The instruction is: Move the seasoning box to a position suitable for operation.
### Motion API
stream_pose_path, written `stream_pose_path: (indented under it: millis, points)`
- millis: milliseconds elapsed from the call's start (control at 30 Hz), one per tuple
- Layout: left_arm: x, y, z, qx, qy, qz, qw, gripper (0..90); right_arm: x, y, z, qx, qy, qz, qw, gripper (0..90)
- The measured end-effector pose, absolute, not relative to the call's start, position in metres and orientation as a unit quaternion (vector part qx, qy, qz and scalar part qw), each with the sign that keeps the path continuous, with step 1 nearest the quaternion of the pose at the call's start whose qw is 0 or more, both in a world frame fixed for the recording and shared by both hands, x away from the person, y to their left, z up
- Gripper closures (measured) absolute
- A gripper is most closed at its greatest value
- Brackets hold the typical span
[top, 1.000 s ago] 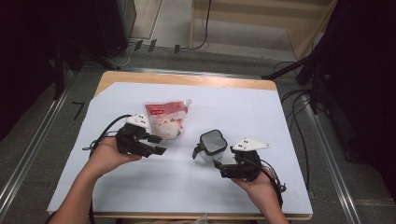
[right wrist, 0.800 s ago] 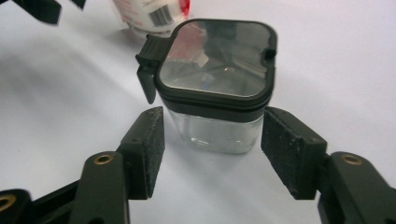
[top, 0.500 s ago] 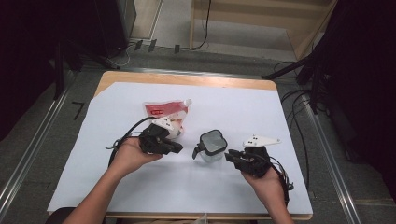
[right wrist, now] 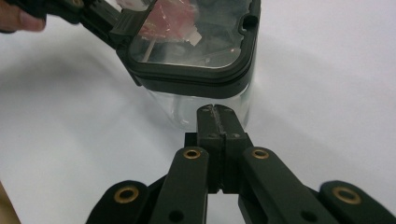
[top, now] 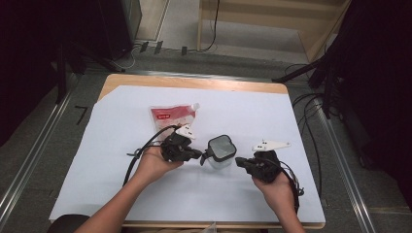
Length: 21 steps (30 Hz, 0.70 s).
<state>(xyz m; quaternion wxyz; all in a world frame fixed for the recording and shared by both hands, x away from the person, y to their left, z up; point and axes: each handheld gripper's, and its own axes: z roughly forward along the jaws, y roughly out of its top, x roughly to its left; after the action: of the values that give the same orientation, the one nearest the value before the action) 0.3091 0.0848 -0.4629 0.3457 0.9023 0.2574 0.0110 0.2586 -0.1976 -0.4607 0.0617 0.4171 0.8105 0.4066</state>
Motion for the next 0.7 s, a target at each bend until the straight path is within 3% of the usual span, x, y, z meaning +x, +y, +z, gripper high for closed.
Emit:
stream_pose_path:
  millis: [700]
  points:
    - [0.295,0.068,-0.467,0.895,0.251,-0.011,0.369,90.0,0.273,-0.189,-0.466,0.427,0.809,0.398,0.067,90.0]
